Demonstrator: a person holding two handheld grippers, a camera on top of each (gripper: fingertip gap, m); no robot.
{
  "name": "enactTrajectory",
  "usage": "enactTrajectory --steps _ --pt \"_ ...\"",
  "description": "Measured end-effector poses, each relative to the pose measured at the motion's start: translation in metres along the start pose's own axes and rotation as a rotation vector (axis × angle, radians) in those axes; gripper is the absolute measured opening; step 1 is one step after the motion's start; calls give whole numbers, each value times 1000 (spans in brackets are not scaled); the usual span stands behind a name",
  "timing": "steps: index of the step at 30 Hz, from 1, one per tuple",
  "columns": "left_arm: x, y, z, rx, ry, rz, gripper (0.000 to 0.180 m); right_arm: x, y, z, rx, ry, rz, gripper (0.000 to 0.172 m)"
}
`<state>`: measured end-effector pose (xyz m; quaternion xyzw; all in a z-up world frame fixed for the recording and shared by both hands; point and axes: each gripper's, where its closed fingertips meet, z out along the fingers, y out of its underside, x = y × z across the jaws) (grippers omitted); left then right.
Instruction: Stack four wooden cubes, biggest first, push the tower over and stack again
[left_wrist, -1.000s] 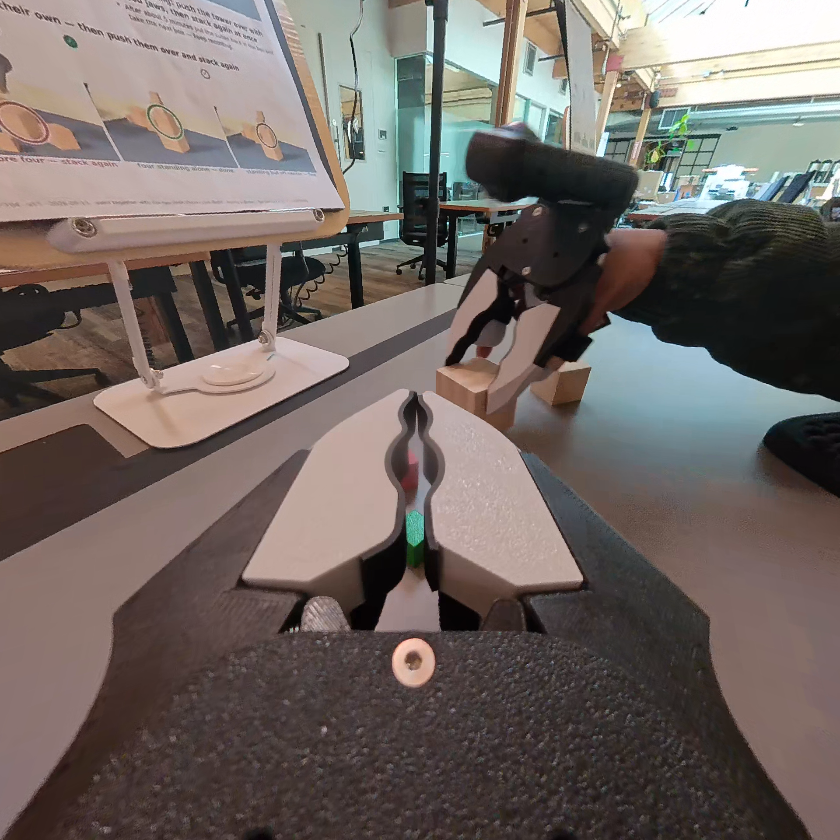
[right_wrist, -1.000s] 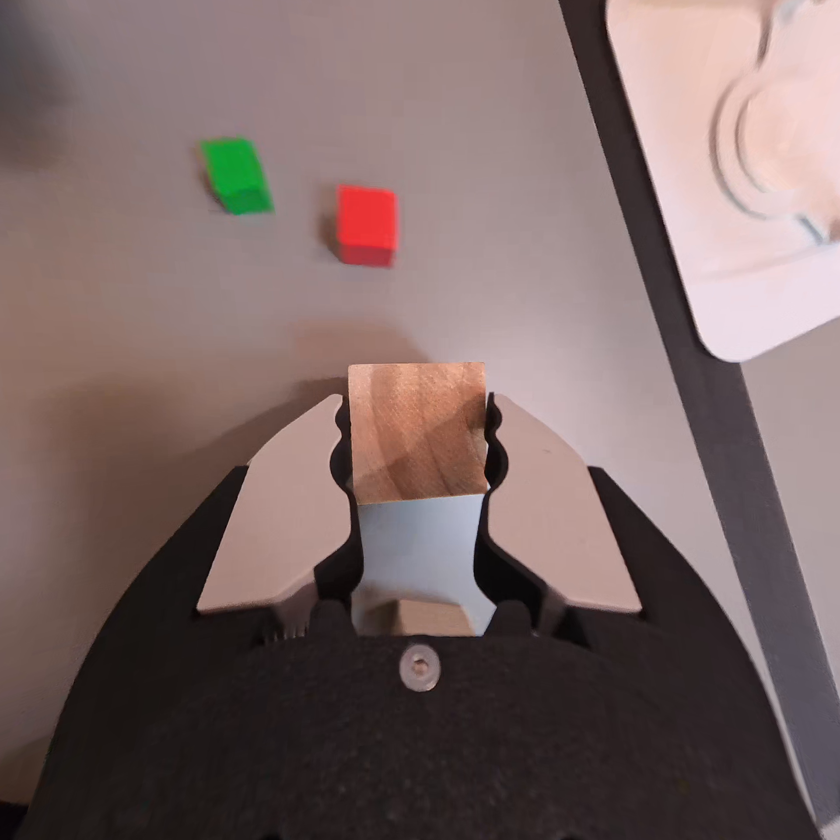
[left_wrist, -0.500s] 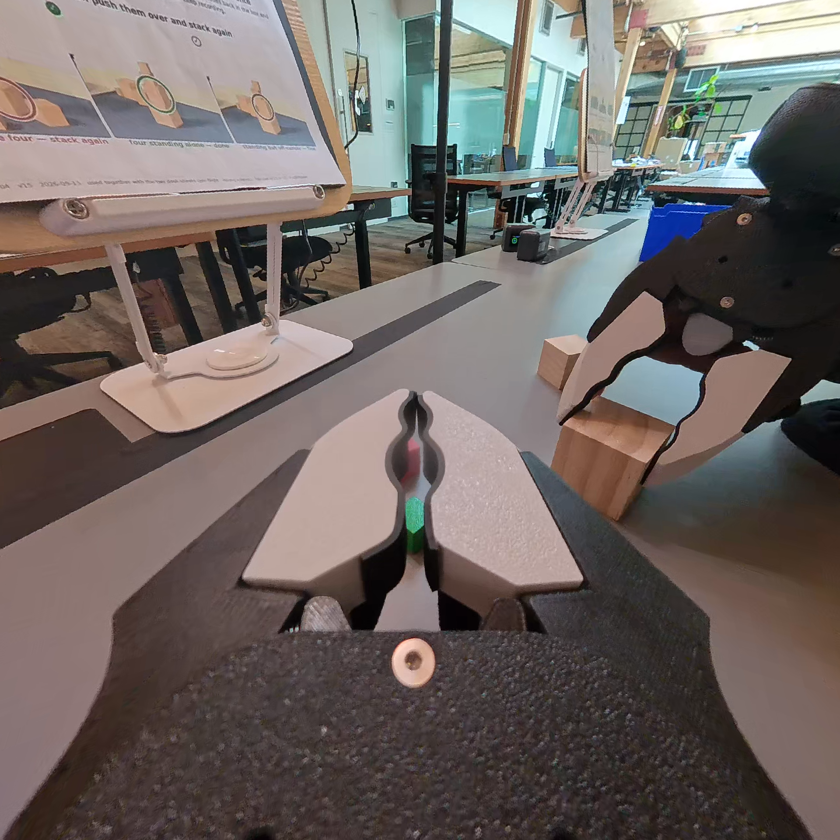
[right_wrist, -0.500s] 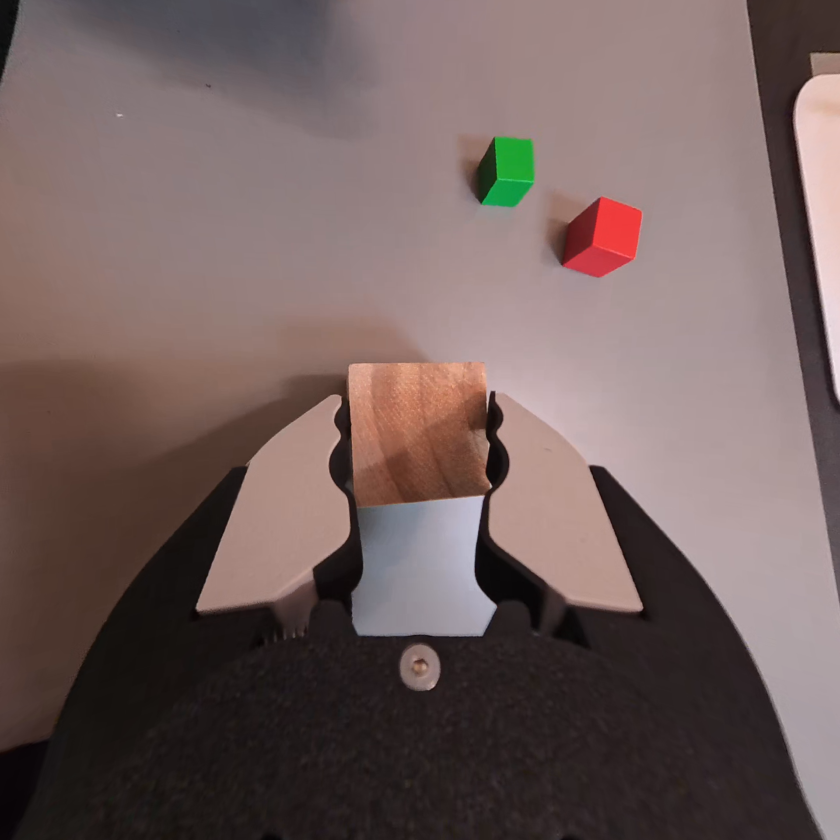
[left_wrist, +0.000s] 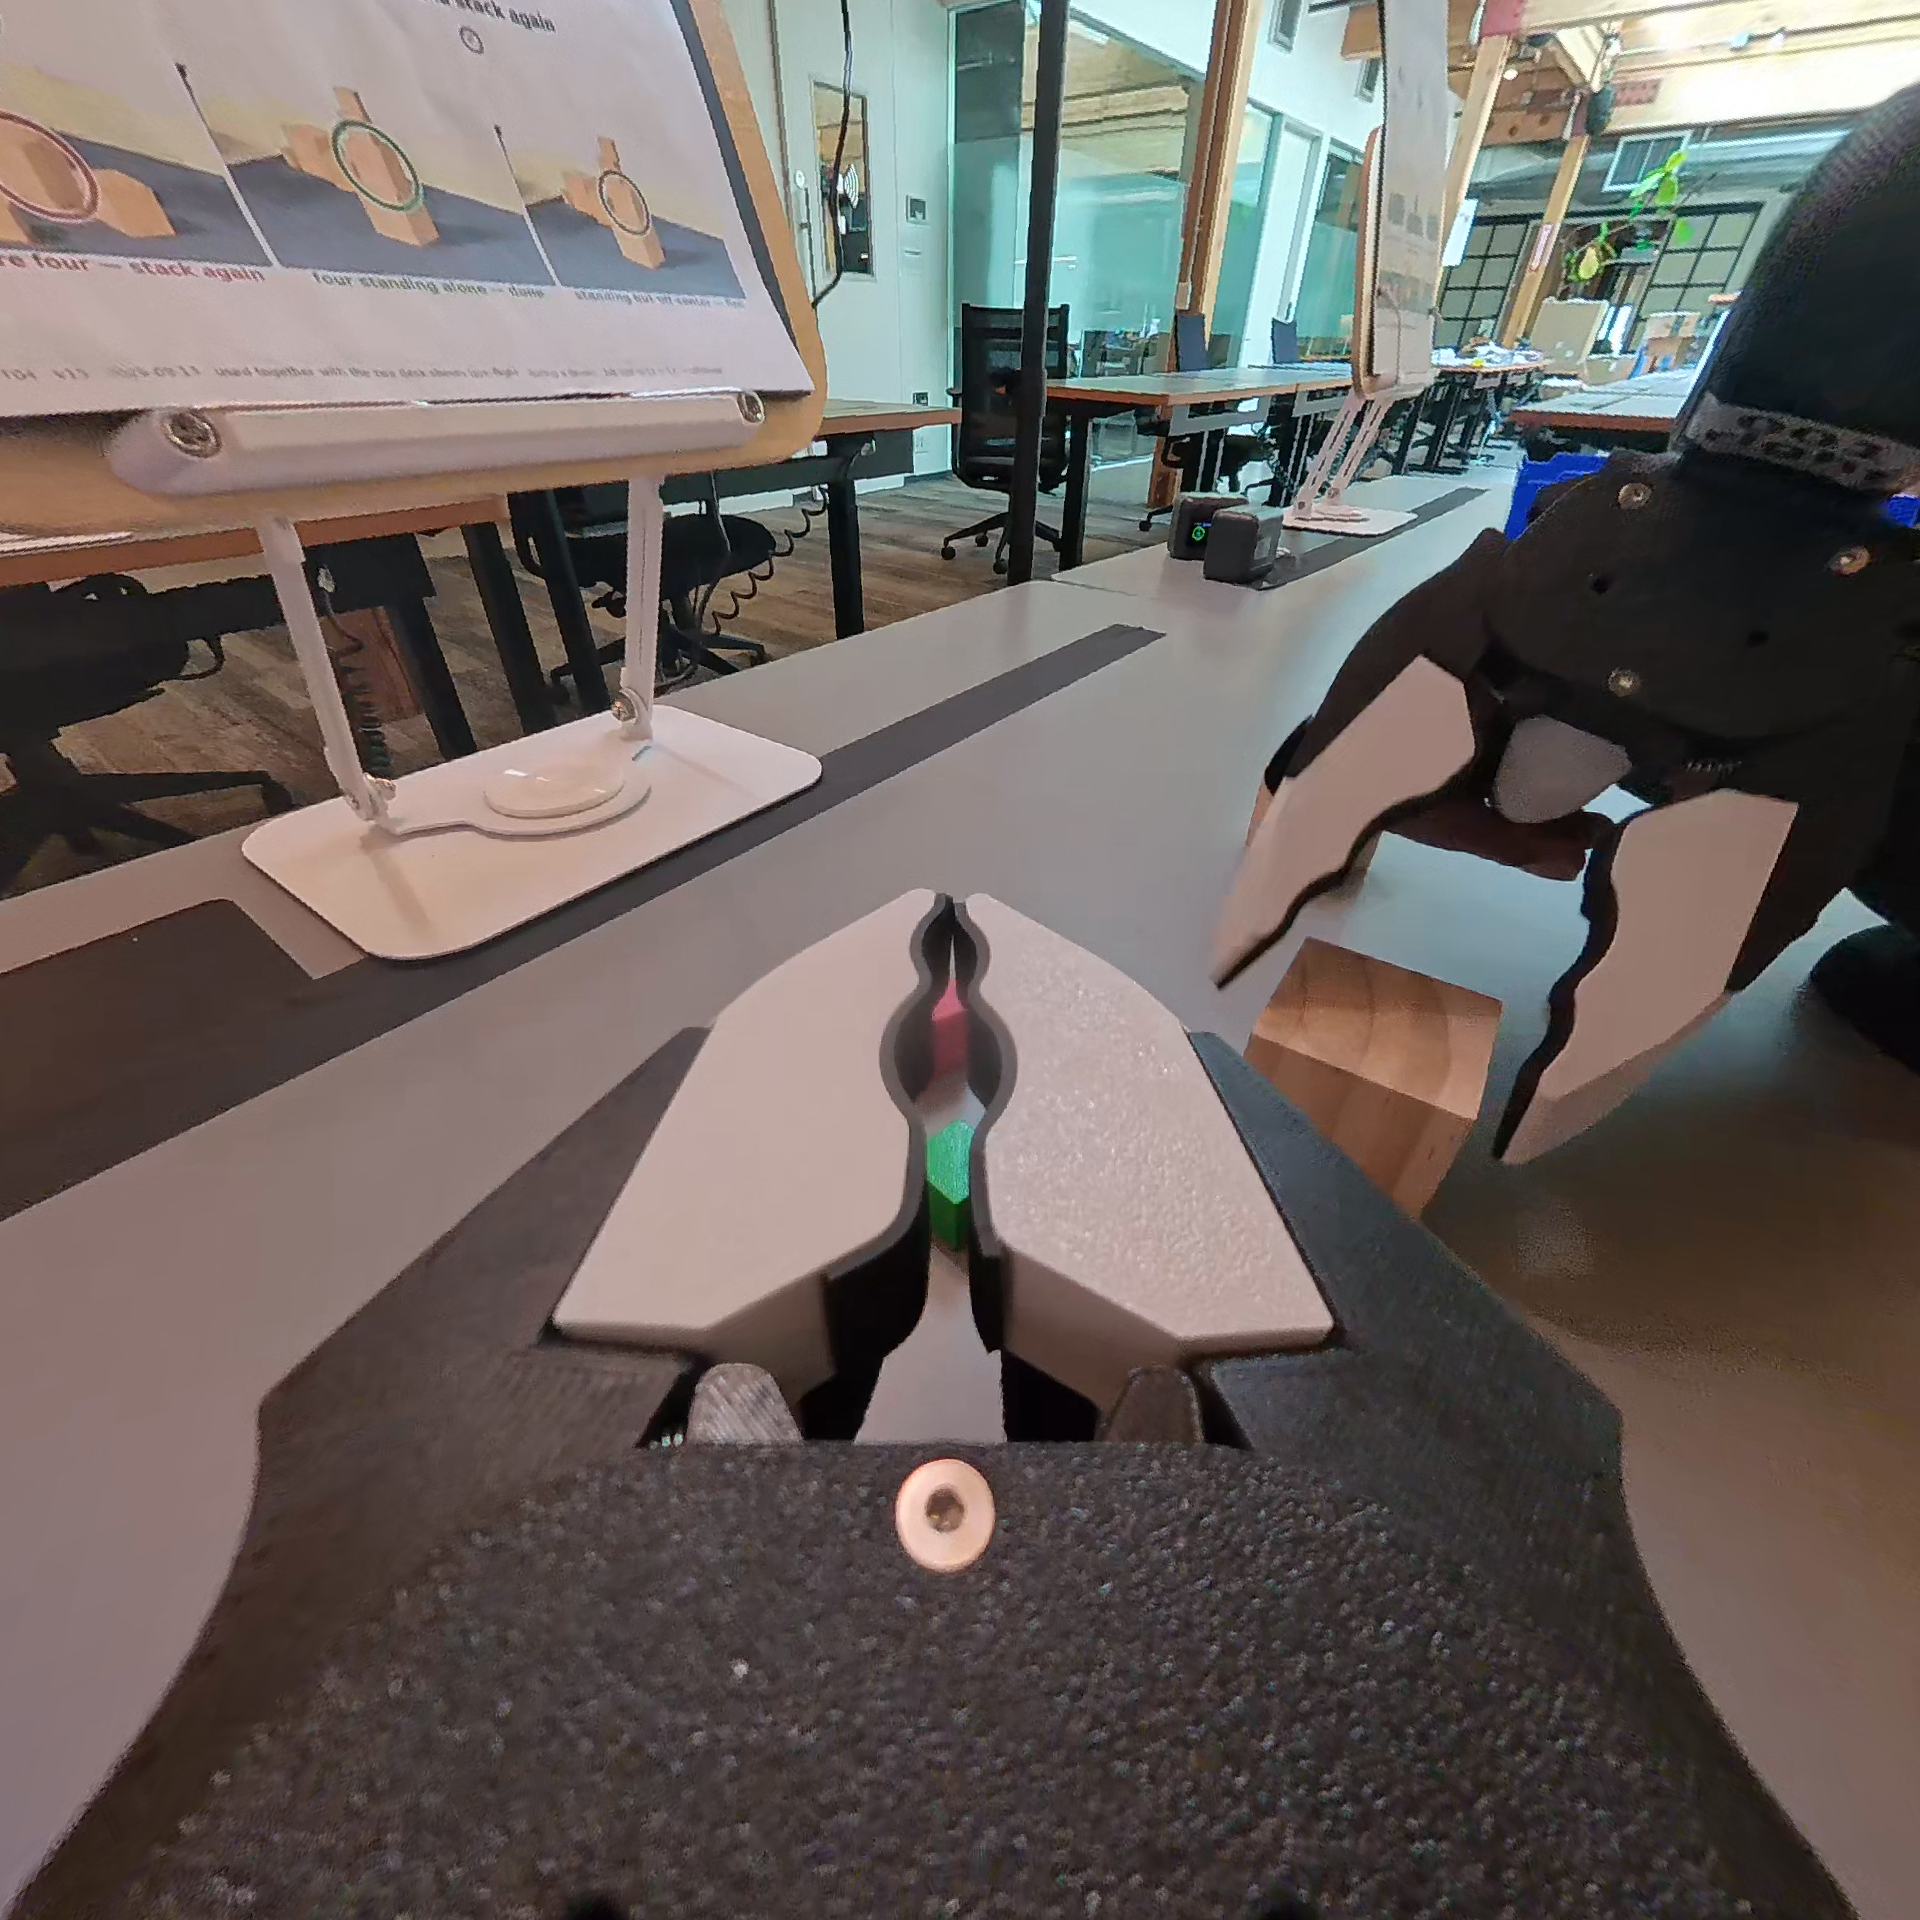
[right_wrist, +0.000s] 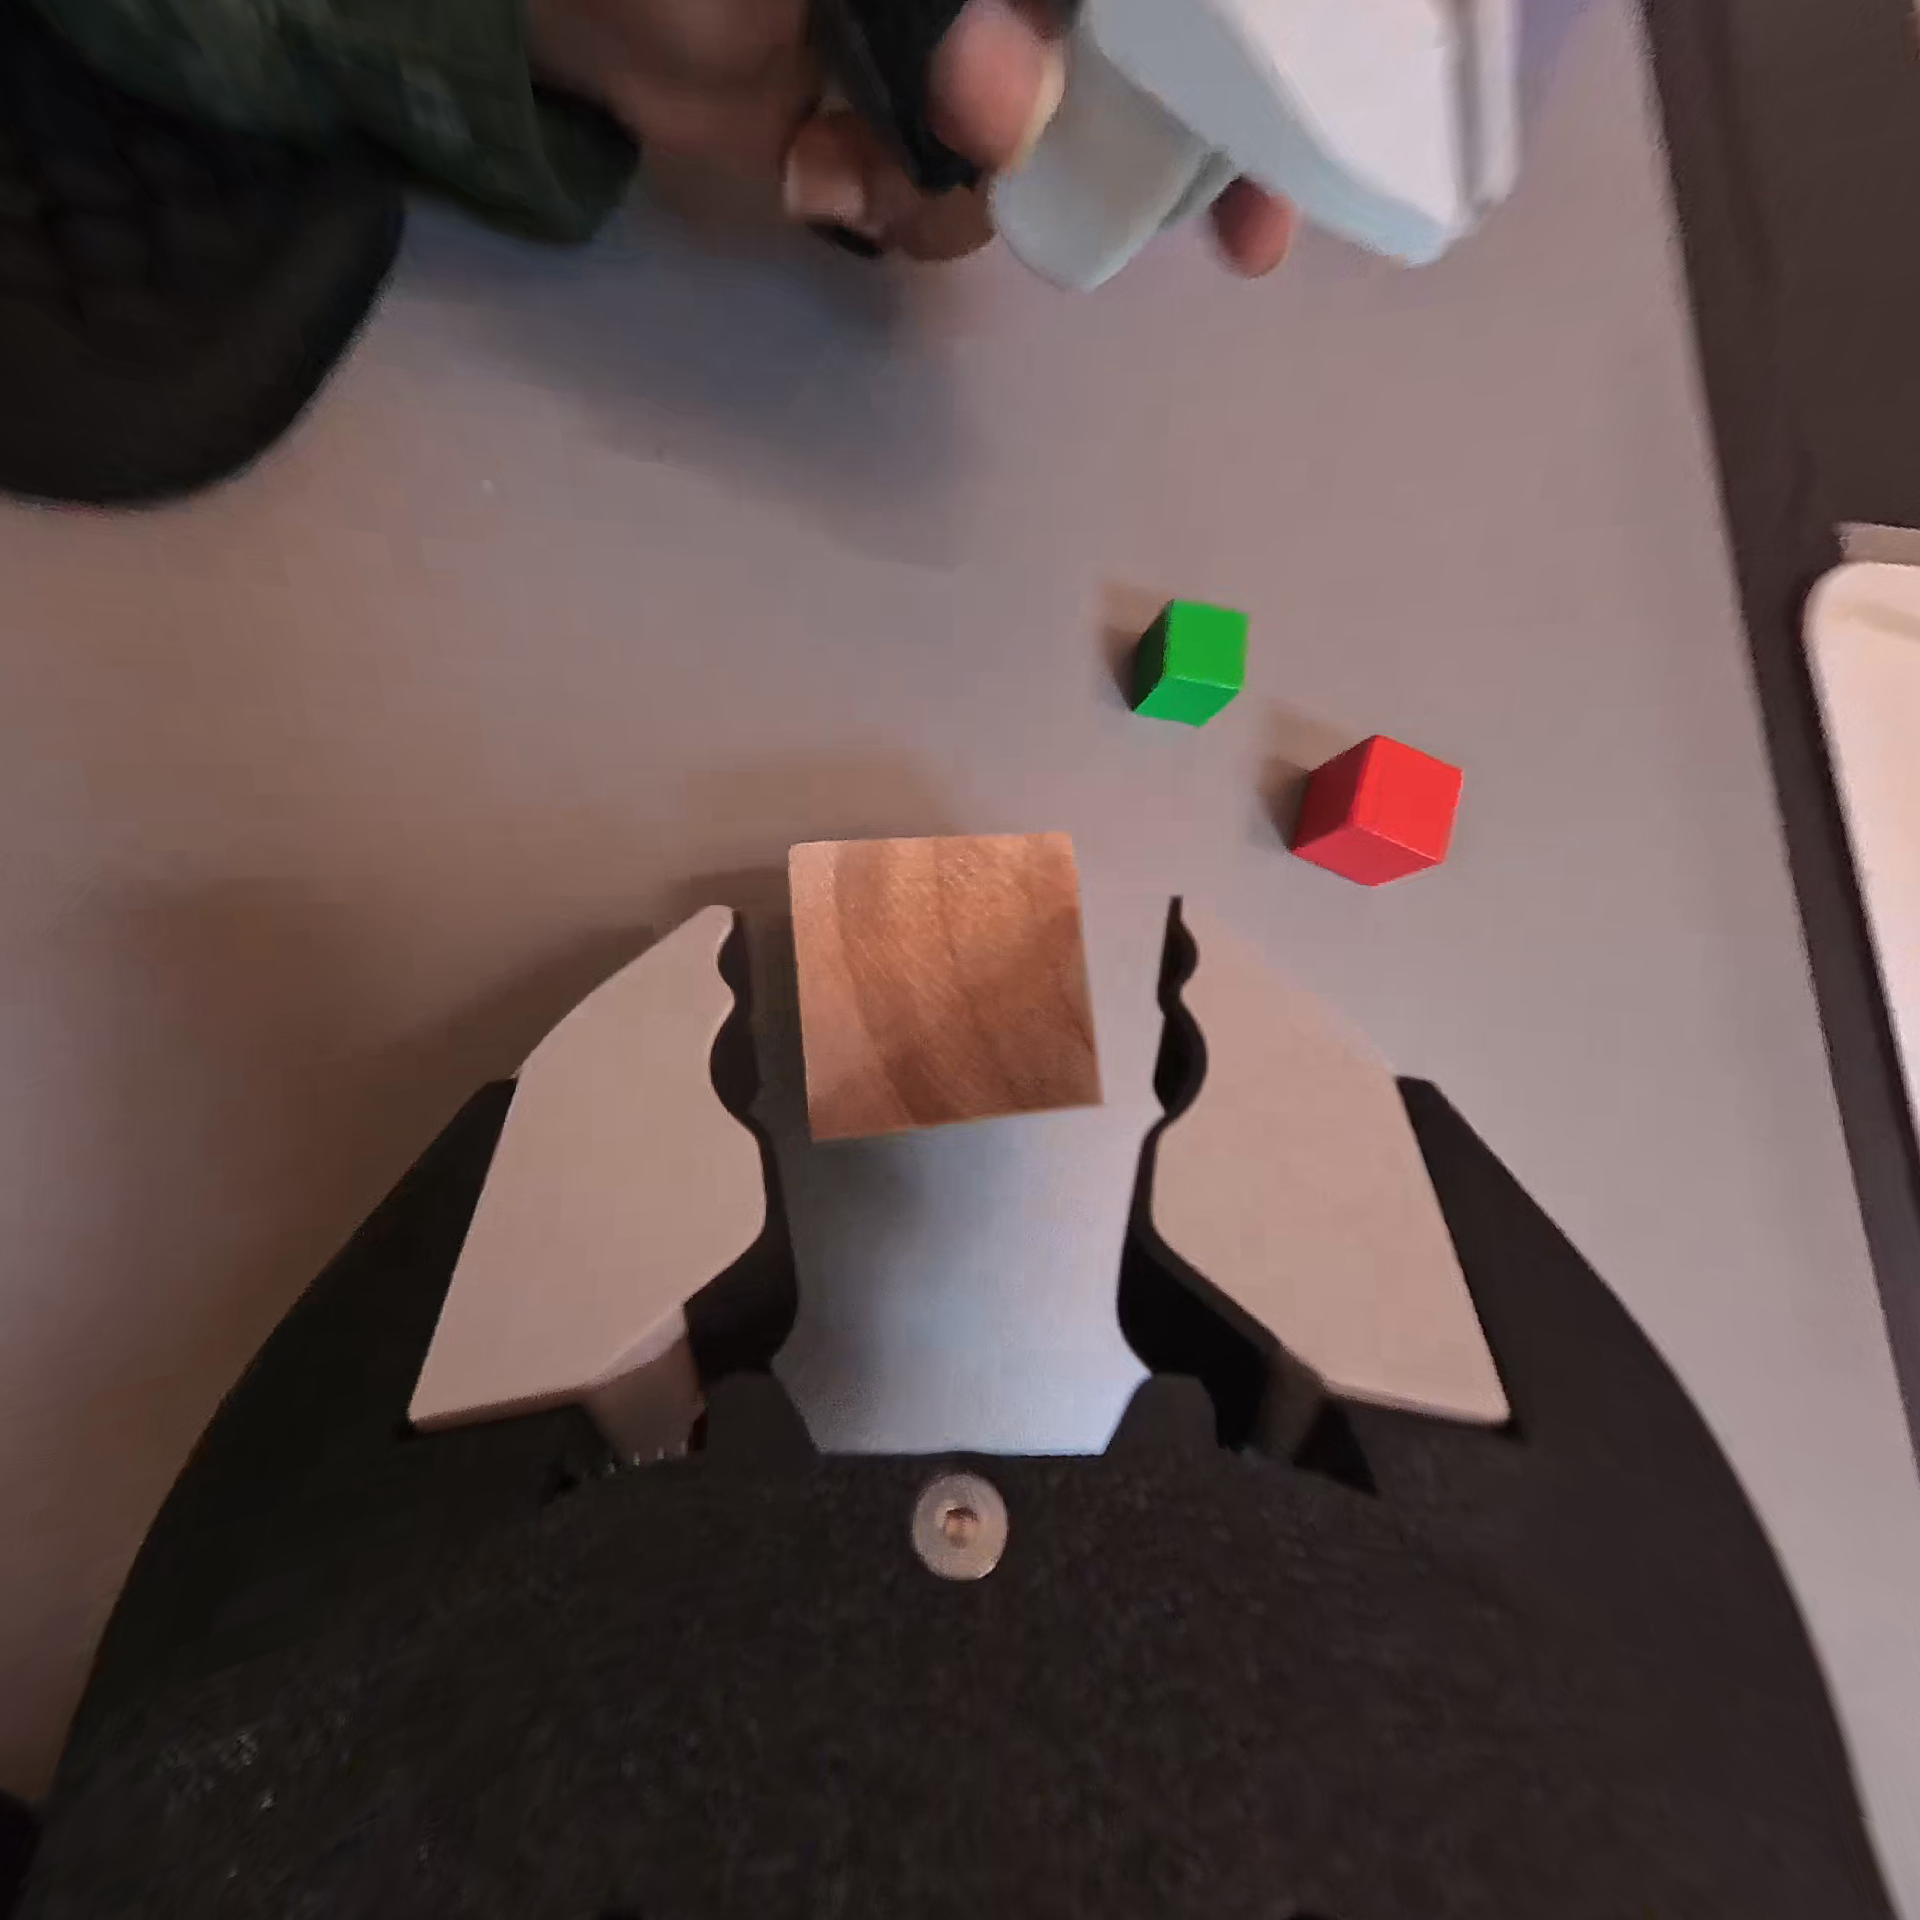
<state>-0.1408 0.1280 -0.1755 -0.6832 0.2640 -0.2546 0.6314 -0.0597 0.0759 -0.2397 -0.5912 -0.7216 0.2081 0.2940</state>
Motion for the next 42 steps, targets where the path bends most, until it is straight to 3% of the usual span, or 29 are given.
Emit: enactTrajectory --steps 1,4,8,16,17,18,19,22,26,30,36,42 --pt "0 -2 -1 8 -3 -1 0 5 -4 -10 45 20 37 78" --pt "-2 -4 -4 21 -16 0 0 33 -6 -61 155 142 141 77" --pt "-3 -7 -5 30 -28 12 0 68 47 -112 64 349 248 75" --pt "-2 -1 -3 2 -42 46 0 73 146 -92 -203 346 446 87" --pt "-2 -1 -3 2 -44 47 0 73 153 -89 -223 339 466 74" --pt "-3 -1 -4 3 -45 47 0 70 159 -88 -238 322 483 47" --pt "-3 -1 -4 4 -46 46 0 67 160 -87 -236 298 495 46" --pt "-3 -1 -4 2 -48 48 0 62 134 -93 -155 264 443 46" --pt "-4 2 -2 -6 -47 47 0 51 57 -96 6 168 274 46" --pt "-5 2 -3 -7 -58 51 0 32 1 -74 12 19 94 46" --pt "-5 2 -7 -11 -66 56 0 12 -20 -35 -56 -98 7 46" --pt "-4 -1 -6 3 -48 46 0 7 -17 -26 -41 -106 39 46"
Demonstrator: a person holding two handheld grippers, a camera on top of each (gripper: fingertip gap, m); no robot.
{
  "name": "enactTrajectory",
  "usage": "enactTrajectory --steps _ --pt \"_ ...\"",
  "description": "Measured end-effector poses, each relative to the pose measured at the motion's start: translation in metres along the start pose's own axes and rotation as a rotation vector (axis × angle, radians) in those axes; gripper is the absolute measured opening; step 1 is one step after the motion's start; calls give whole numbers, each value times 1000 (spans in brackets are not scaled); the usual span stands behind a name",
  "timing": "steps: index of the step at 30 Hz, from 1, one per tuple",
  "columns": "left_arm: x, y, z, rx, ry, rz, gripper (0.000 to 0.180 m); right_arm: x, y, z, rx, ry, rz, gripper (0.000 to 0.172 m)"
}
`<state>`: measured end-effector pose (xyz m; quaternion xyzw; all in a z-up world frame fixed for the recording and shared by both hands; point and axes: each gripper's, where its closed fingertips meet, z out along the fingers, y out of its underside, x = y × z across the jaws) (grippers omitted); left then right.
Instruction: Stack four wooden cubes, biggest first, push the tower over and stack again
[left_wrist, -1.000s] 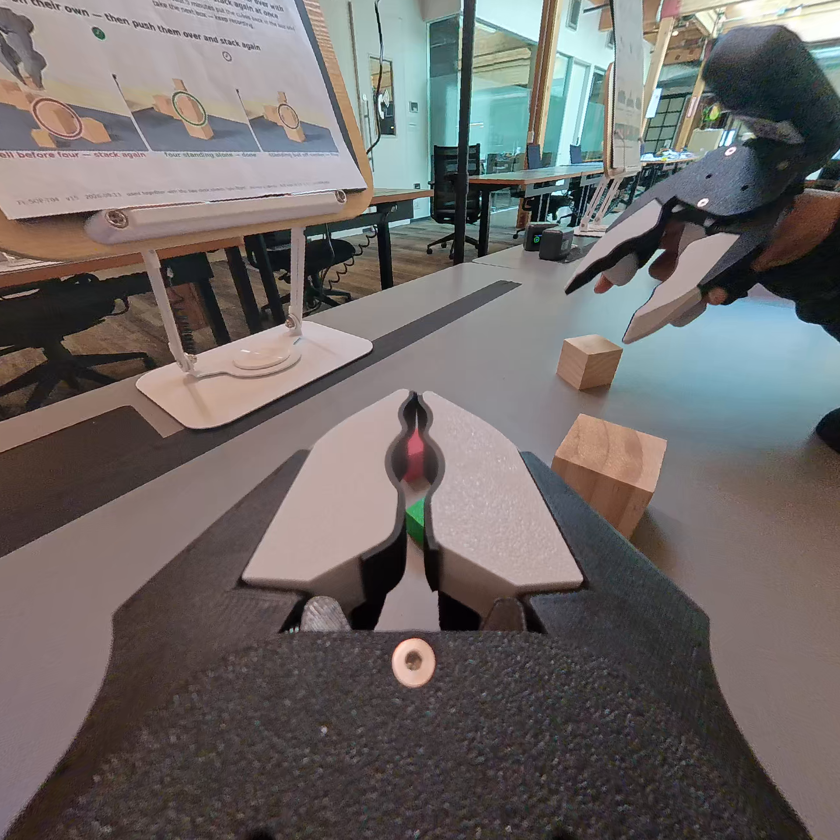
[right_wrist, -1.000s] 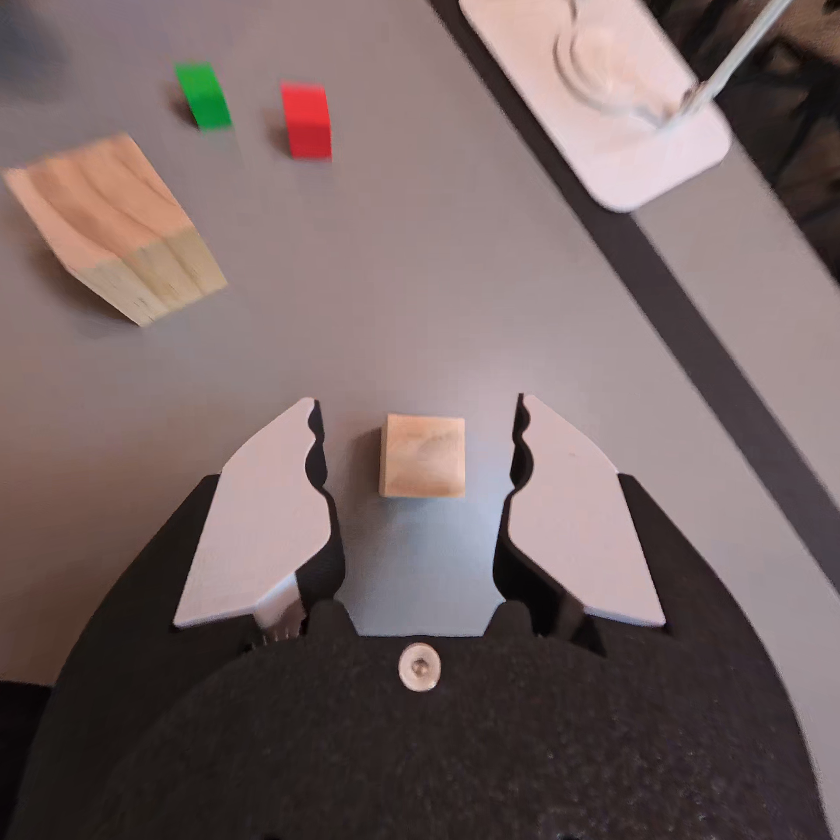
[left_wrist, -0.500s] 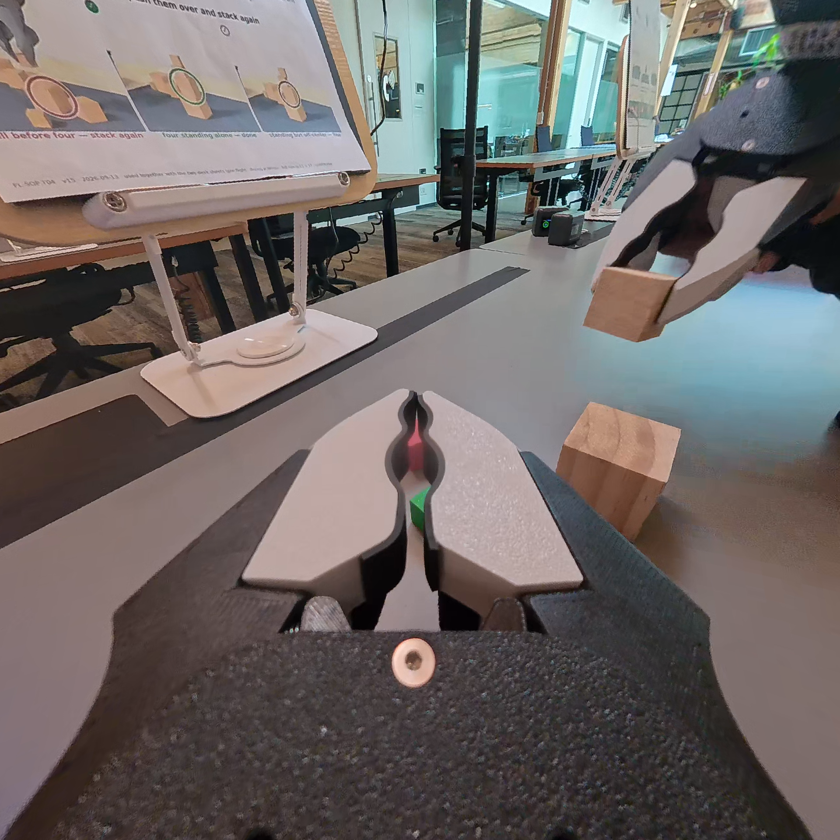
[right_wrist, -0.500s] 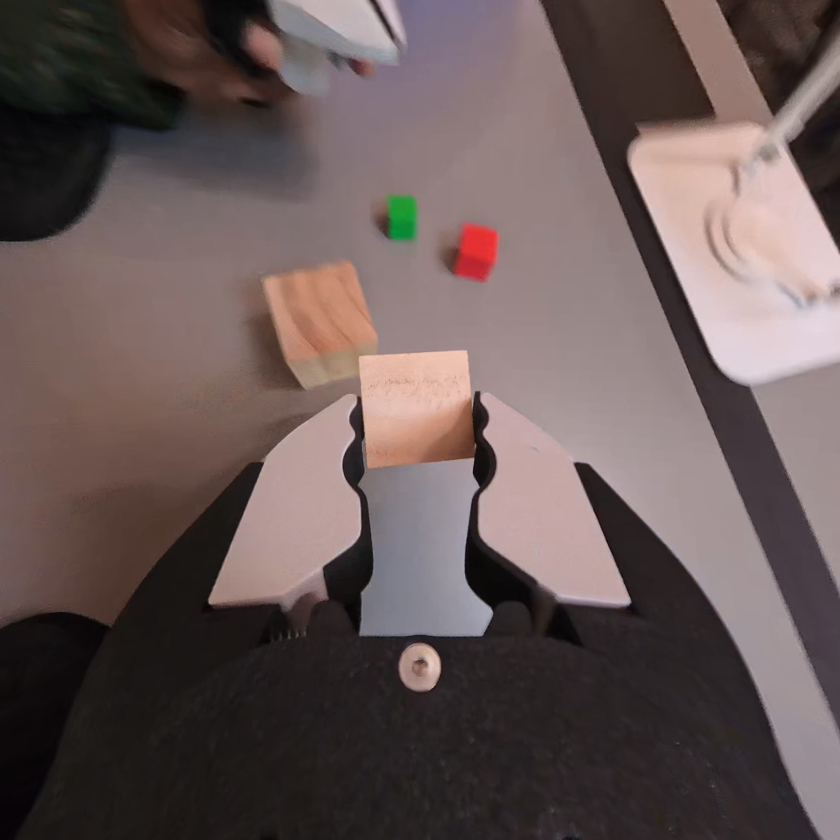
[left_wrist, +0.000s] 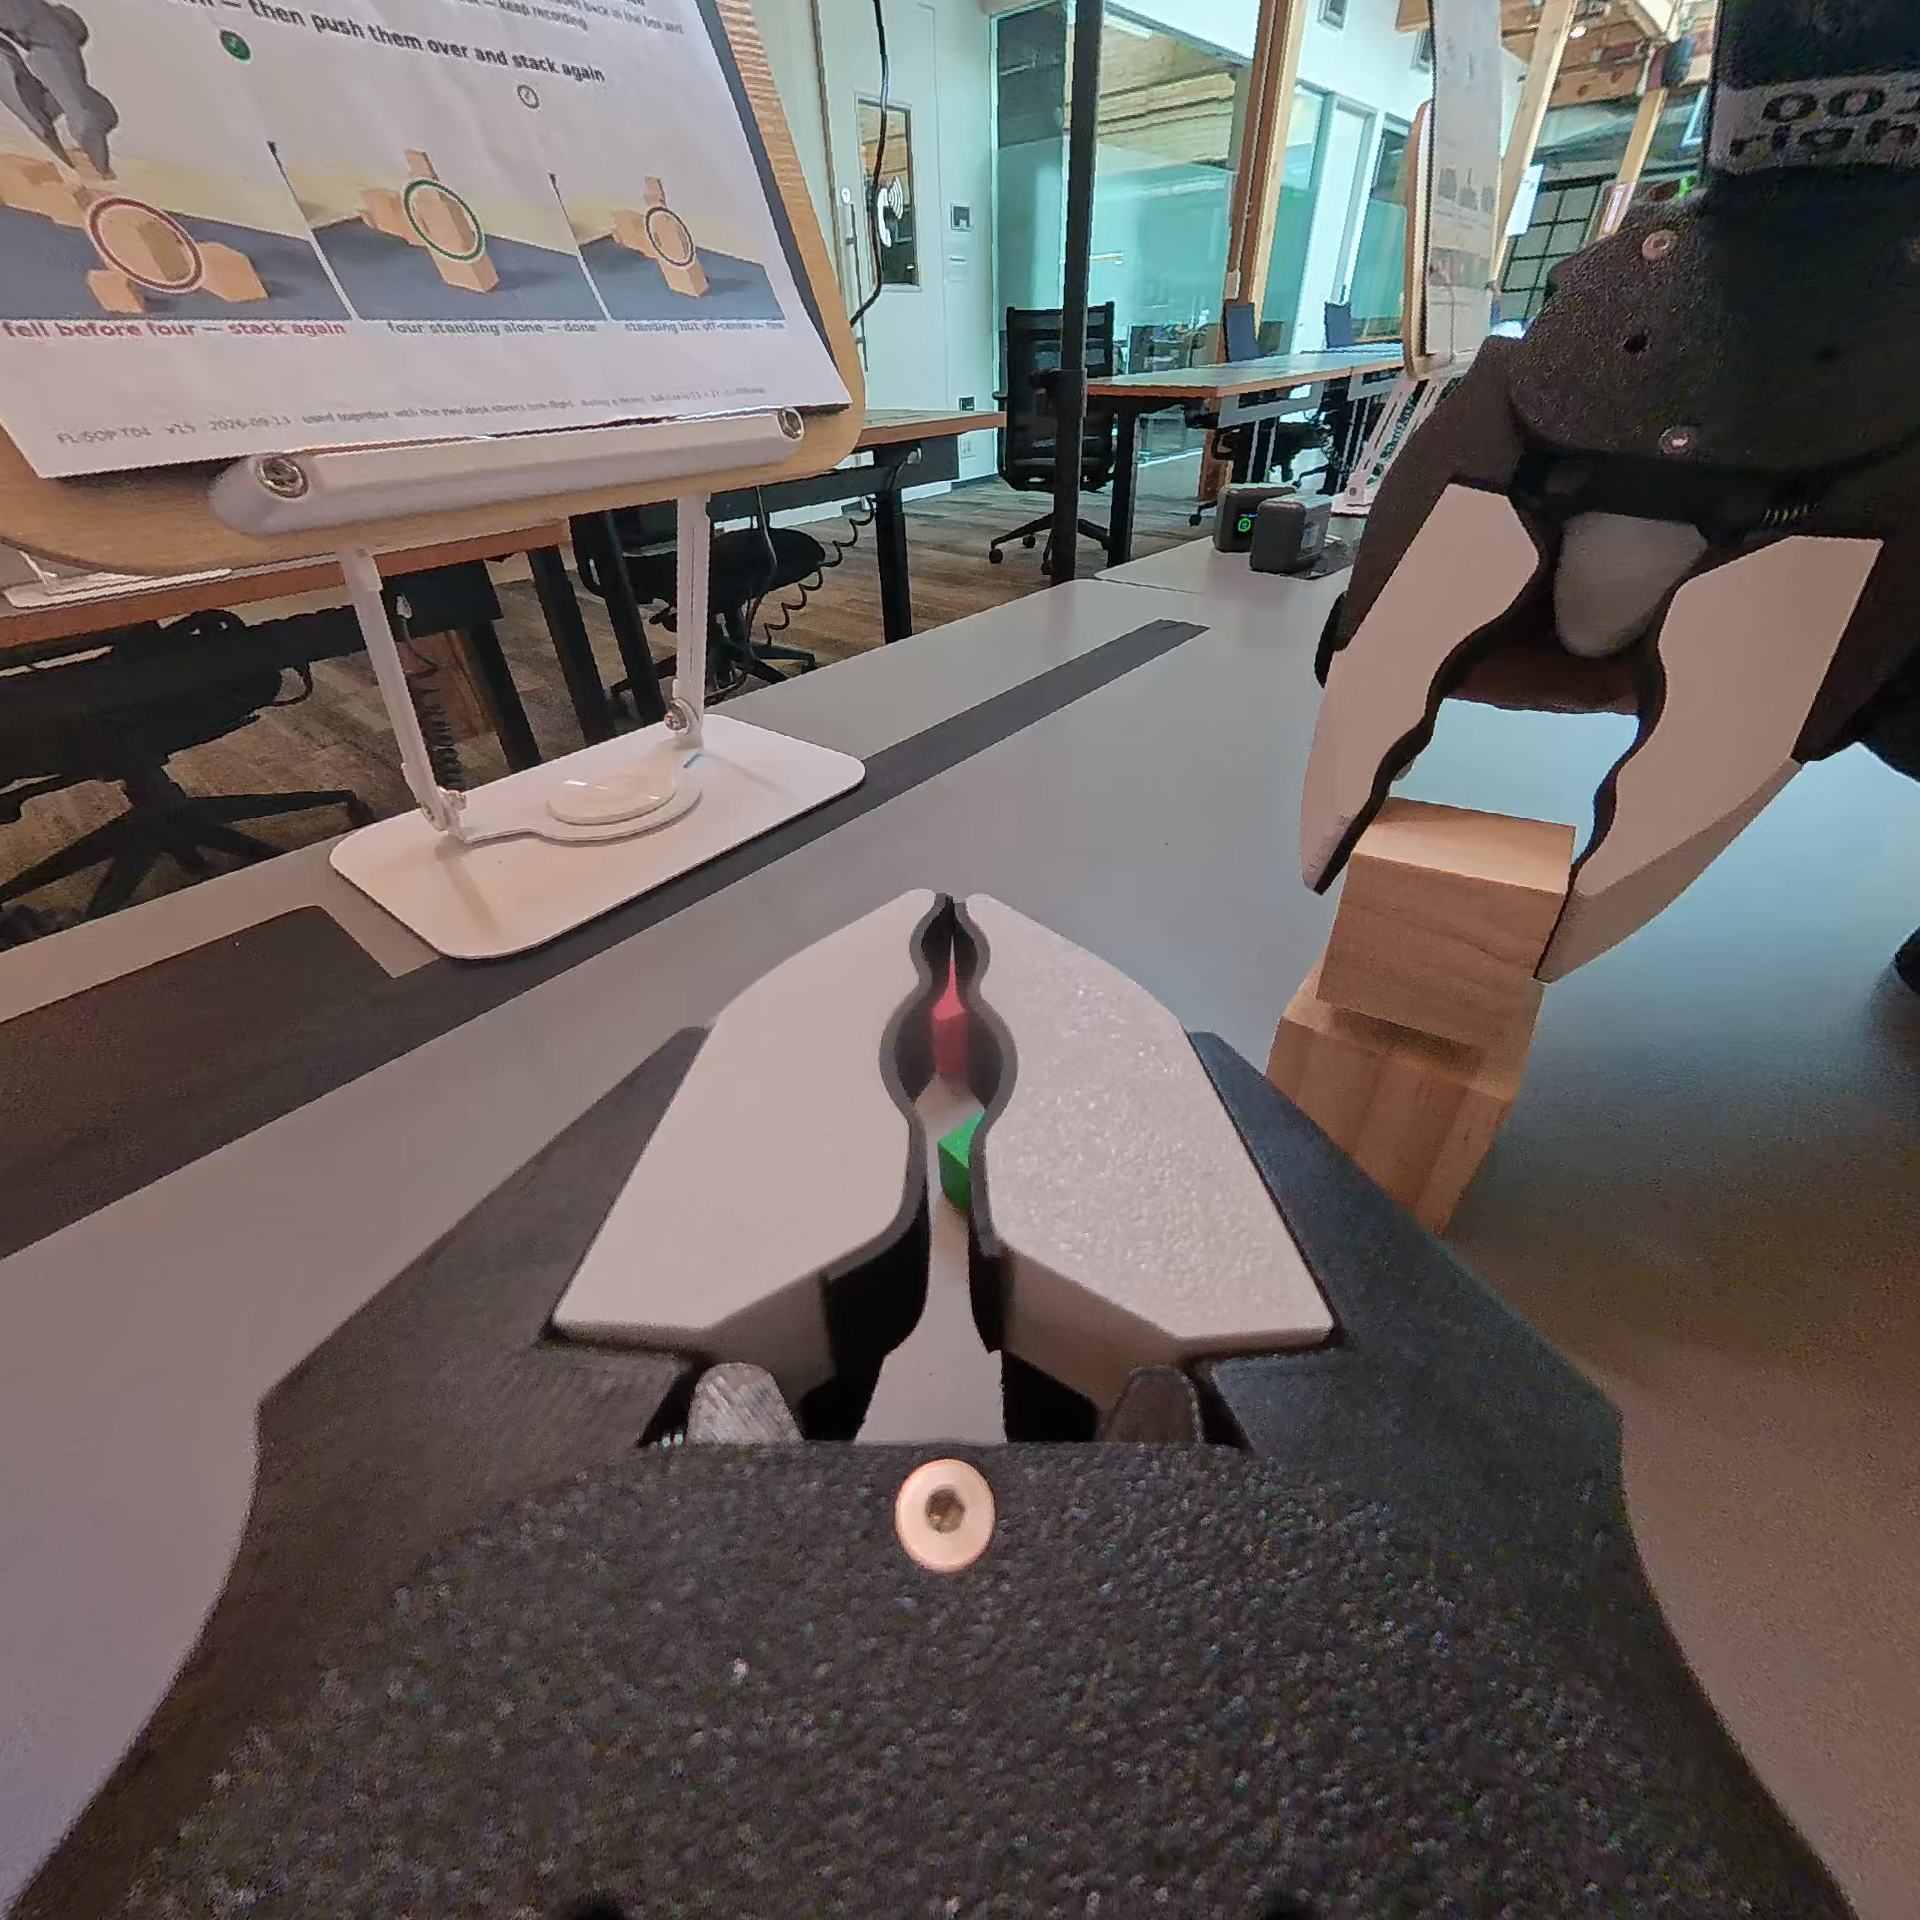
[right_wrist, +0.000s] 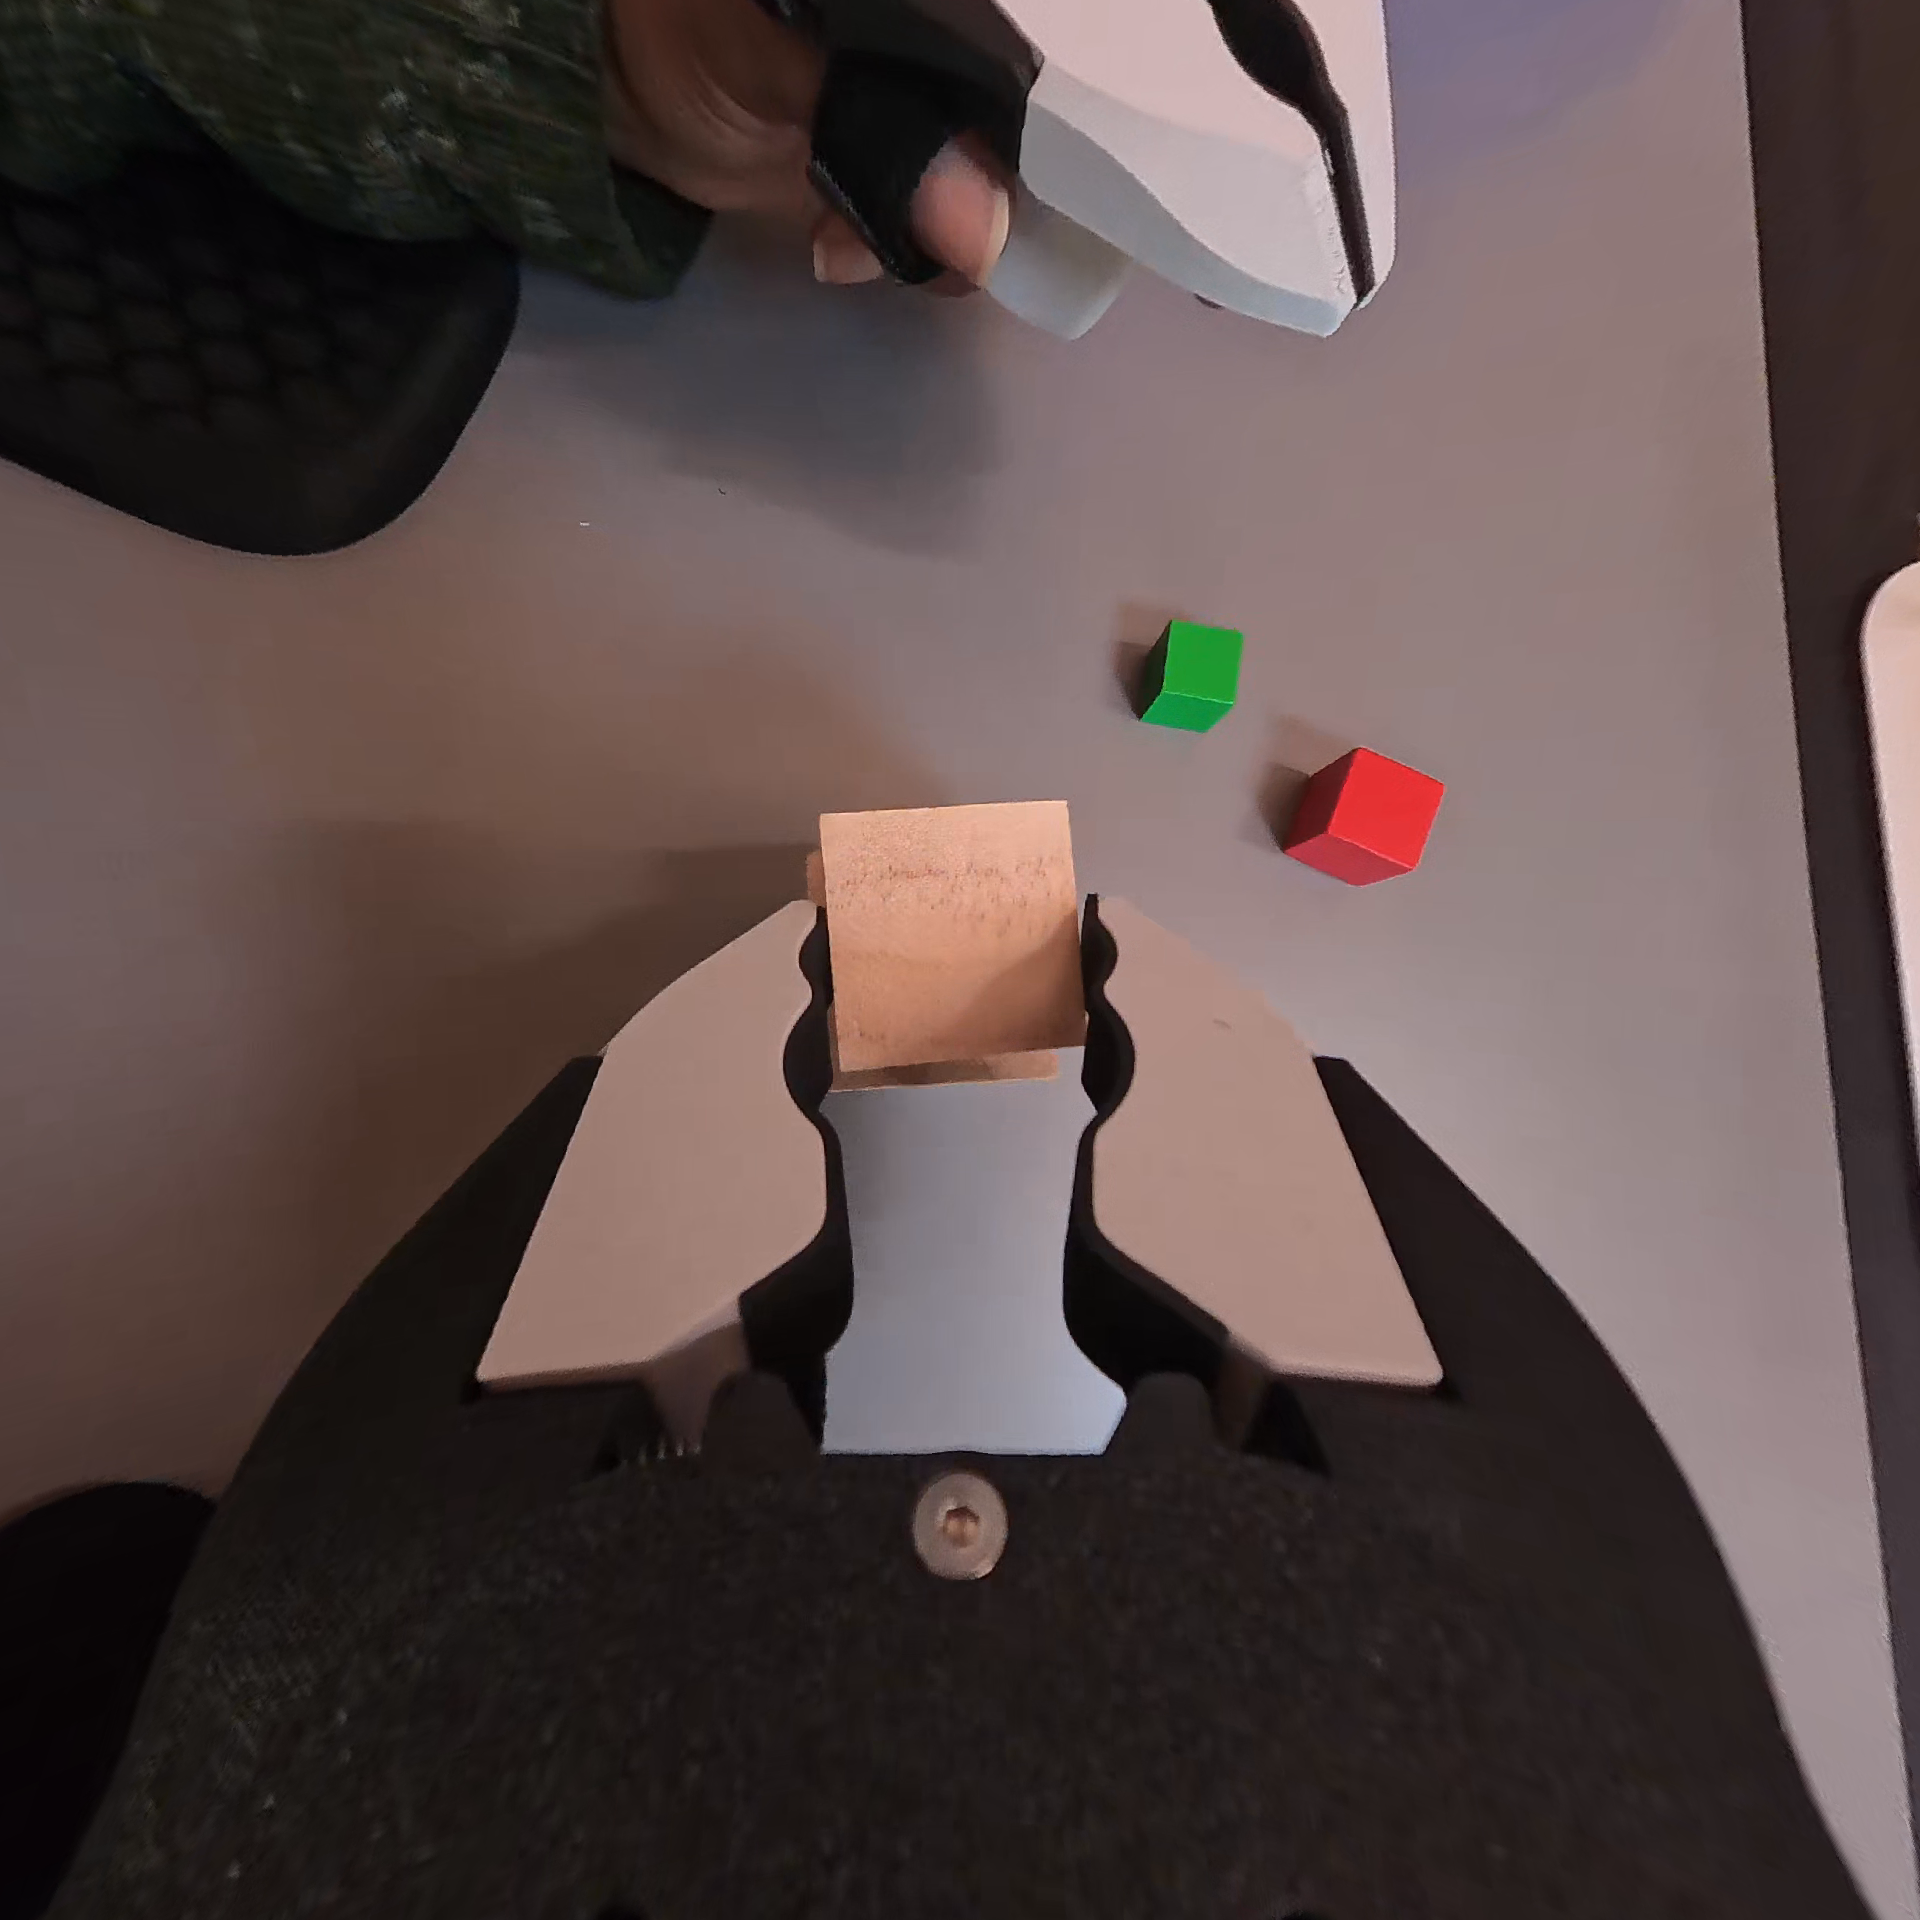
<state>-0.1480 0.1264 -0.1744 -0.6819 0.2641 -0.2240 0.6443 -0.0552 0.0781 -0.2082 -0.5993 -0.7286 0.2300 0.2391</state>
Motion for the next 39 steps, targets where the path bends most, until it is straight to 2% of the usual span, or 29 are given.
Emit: enactTrajectory --steps 22,32,34,39 --pt "3 2 1 -11 14 3 0 -1 8 3 -67 74 -15 46" --pt "3 2 1 -9 14 -2 0 -1 8 3 -52 84 -7 47" --pt "2 1 1 -8 10 0 0 -1 5 -1 -25 85 12 53" --pt "0 2 1 -6 3 -6 0 18 -27 -32 176 105 104 56"
